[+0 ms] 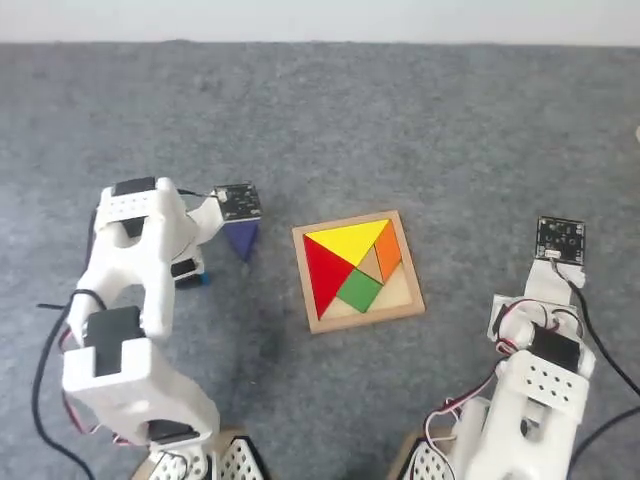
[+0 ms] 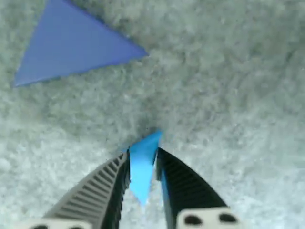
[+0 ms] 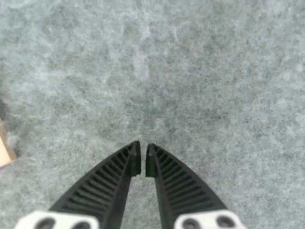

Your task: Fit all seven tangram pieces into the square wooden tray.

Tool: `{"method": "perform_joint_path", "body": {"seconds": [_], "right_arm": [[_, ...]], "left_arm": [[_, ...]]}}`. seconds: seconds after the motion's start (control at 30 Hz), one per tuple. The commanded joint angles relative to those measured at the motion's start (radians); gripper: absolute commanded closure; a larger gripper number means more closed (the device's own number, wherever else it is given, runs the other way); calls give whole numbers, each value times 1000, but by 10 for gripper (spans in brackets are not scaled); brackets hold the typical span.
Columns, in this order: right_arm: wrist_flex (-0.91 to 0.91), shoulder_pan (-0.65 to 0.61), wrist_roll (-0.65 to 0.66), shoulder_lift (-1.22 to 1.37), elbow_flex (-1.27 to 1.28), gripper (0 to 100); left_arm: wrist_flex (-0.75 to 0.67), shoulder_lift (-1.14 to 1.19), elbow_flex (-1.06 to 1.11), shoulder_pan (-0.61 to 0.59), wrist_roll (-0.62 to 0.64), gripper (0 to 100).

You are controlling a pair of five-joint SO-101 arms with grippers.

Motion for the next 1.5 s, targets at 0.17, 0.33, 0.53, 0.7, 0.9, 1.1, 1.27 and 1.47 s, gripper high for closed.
{"method": "perform_joint_path", "body": {"seconds": [0.17, 0.33, 0.53, 0.7, 0.9, 1.1, 1.27, 1.47], "right_arm": [[-18, -8, 11, -1, 6, 964], [-18, -8, 11, -2, 6, 964], [-18, -8, 11, -2, 6, 964], [-18, -8, 11, -2, 6, 964], [-19, -8, 11, -2, 6, 964], [-19, -8, 11, -2, 6, 964], [-19, -8, 11, -2, 6, 964], [-19, -8, 11, -2, 6, 964]], "left_arm": [[-2, -61, -18, 5, 23, 793], [-120, -60, -18, -14, 25, 754], [-155, -2, -42, -41, 25, 733], [-143, 157, -140, -58, 25, 736], [-11, 264, -285, -54, 23, 797], [101, 304, -334, -48, -8, 982], [138, 301, -340, -44, 37, 987], [152, 209, -352, -15, 120, 987]]}}
